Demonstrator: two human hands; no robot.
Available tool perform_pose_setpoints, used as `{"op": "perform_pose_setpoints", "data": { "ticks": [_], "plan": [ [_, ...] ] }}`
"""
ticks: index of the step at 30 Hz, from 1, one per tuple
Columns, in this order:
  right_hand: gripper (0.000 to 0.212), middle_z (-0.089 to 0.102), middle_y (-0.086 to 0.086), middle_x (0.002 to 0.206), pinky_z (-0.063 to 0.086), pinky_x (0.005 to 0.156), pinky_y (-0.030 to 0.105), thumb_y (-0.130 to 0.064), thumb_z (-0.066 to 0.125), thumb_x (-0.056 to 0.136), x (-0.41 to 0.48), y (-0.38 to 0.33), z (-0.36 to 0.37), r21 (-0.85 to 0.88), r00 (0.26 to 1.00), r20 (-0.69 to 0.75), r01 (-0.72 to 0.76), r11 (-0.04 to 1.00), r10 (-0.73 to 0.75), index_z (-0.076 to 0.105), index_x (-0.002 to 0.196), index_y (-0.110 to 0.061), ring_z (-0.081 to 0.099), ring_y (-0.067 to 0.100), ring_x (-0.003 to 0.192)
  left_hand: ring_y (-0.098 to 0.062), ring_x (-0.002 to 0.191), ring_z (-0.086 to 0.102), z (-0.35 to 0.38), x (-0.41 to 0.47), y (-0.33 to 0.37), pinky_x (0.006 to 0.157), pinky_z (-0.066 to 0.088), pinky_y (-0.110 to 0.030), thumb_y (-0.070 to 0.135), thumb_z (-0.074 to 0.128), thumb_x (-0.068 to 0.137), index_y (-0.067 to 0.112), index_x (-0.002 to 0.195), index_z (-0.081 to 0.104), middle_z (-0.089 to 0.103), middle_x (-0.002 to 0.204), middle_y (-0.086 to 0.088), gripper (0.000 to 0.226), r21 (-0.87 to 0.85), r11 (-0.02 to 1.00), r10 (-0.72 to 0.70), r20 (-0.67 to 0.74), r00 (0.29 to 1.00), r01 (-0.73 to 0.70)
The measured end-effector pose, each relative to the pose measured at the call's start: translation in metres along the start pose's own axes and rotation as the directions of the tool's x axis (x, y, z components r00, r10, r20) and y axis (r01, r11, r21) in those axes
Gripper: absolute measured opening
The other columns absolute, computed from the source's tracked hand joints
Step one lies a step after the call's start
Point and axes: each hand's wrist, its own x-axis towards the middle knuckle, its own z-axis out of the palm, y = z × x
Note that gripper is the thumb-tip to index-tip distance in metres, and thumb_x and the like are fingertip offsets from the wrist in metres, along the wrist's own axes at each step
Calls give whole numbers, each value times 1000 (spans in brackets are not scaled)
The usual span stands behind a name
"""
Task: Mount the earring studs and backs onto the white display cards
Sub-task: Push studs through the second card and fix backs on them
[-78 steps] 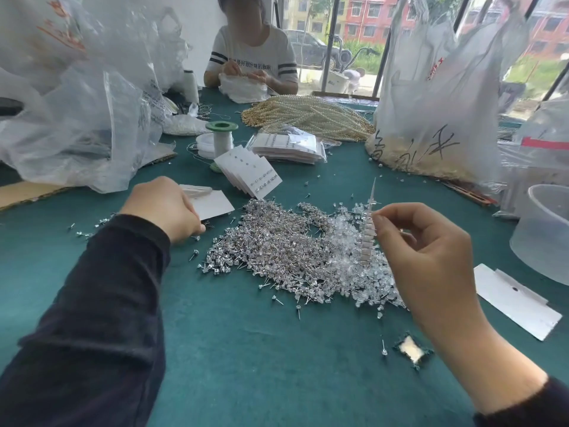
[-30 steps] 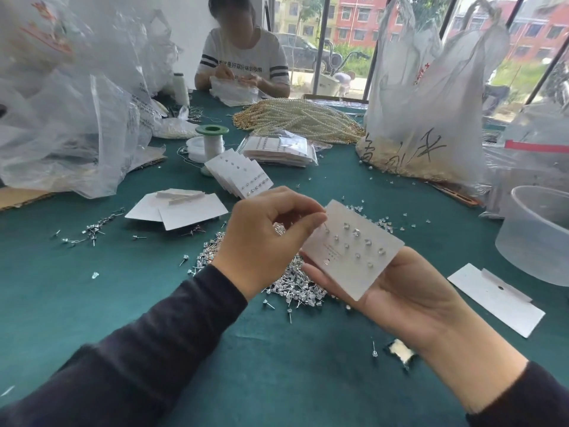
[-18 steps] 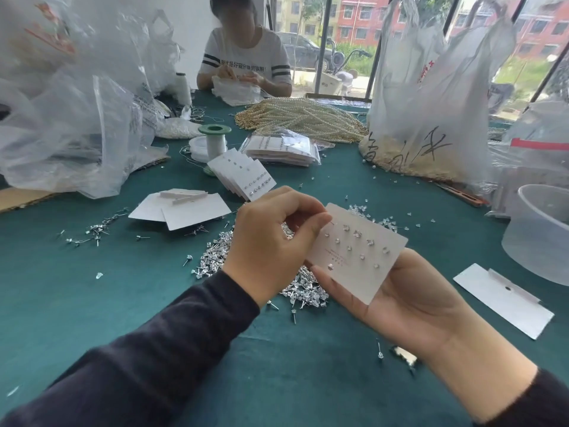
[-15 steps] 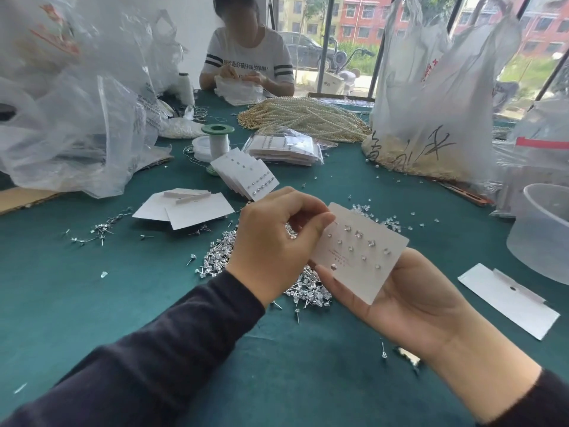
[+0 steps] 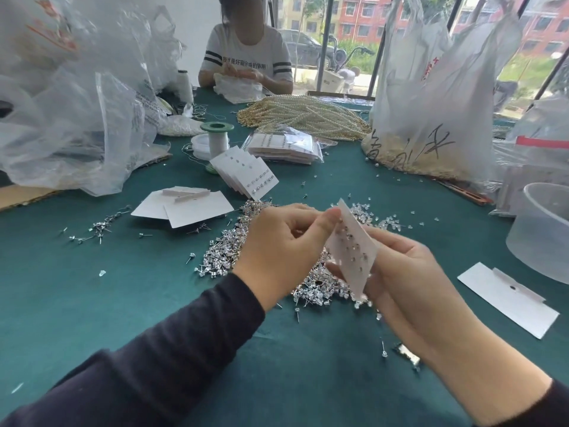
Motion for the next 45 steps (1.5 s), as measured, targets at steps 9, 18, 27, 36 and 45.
{"op": "perform_pose_setpoints", "data": {
  "ticks": [9, 18, 27, 36, 45],
  "plan": [
    [24, 63, 10, 111, 44, 89, 30, -15, 58, 83, 1, 13, -3, -874, 735, 282, 462, 151, -617, 72, 102, -12, 59, 26, 104, -17, 63, 69, -9, 4, -3, 59, 58, -26, 6, 60, 74, -1, 82, 69, 71, 72, -11, 14, -552, 499, -462, 483, 744, 668],
    [20, 62, -14, 74, 39, 60, 2, -5, 61, 83, 14, -16, -31, -909, 851, 78, 275, 315, -519, 73, 93, -18, 56, -8, 65, -18, 63, 68, -27, 19, -4, 55, 59, -30, 1, 50, 86, -1, 85, 61, 69, 75, -12, 11, -686, 454, -601, 236, 764, 569],
    [7, 57, -8, 73, 32, 58, 20, -21, 65, 81, 25, 2, -38, -986, 957, 142, 161, 54, -253, 69, 76, -19, 45, 1, 64, -21, 77, 63, -24, 20, -6, 63, 57, -30, 3, 49, 88, -2, 90, 59, 65, 86, -14, 11, -653, 511, -589, 207, 781, 559],
    [12, 57, -6, 83, 43, 73, 28, -12, 57, 83, 24, -2, -37, -968, 953, 252, 248, -41, -168, 68, 83, -17, 50, 15, 78, -23, 78, 63, -19, 18, -6, 67, 56, -31, 3, 50, 88, -10, 98, 57, 65, 90, -17, 19, -577, 565, -581, 229, 781, 590],
    [9, 46, -7, 83, 34, 72, 22, -15, 55, 85, 25, -2, -39, -966, 959, 256, 250, -63, -124, 64, 88, -17, 45, 13, 80, -18, 64, 65, -15, 17, -5, 57, 58, -27, 3, 54, 85, -12, 95, 58, 67, 81, -15, 18, -551, 591, -580, 218, 785, 589]
  ]
}}
